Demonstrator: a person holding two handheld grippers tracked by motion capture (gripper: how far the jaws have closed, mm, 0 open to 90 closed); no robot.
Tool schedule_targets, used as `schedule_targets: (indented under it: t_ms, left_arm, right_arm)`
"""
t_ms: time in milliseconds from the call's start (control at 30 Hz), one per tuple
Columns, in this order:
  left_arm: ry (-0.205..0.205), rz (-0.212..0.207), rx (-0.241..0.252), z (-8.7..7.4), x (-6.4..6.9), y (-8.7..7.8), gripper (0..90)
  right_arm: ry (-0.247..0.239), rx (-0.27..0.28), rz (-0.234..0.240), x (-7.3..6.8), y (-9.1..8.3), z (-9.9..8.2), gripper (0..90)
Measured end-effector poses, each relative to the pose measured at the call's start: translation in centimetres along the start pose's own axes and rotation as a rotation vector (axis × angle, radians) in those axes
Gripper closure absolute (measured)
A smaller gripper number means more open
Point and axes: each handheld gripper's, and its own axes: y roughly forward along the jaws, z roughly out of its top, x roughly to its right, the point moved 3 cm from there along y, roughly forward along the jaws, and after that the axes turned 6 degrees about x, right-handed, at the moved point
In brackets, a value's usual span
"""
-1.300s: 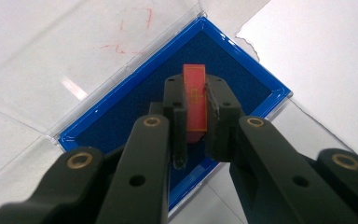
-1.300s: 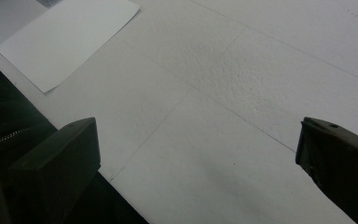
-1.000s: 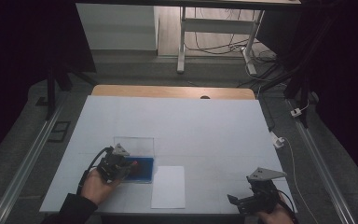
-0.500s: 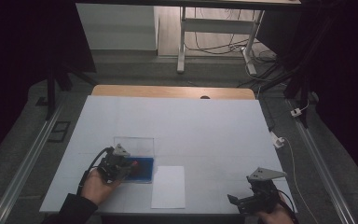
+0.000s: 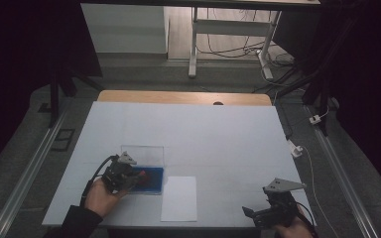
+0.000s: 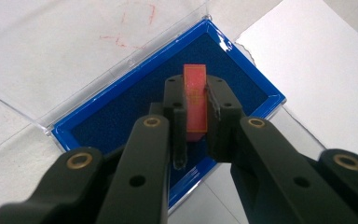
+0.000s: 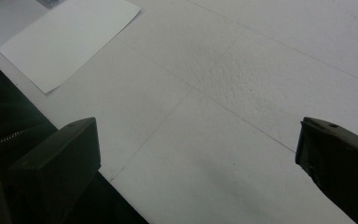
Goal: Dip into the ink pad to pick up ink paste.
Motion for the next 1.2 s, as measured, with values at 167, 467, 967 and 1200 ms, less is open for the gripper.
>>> schedule_targets:
  t_ms: [167, 467, 967, 1200]
  left_arm:
    - [0.002, -0.006, 0.026, 0.1, 0.0, -0.5, 80.1]
    - [-0.013, -0.025, 0.071, 0.1, -0.1, -1.4, 80.1]
    - [0.011, -0.067, 0.13, 0.5, 0.4, -2.7, 80.0]
    - [0.032, -0.084, 0.159, 0.8, 1.0, -3.4, 79.9]
  right_arm:
    - [-0.001, 0.0, 0.0, 0.0, 0.0, 0.0, 0.0]
    - [0.001, 0.003, 0.001, 0.0, 0.0, 0.0, 0.0]
    - [-0.004, 0.001, 0.004, -0.1, -0.1, 0.0, 0.0]
    - [-0.003, 0.003, 0.005, -0.1, 0.0, 0.0, 0.0]
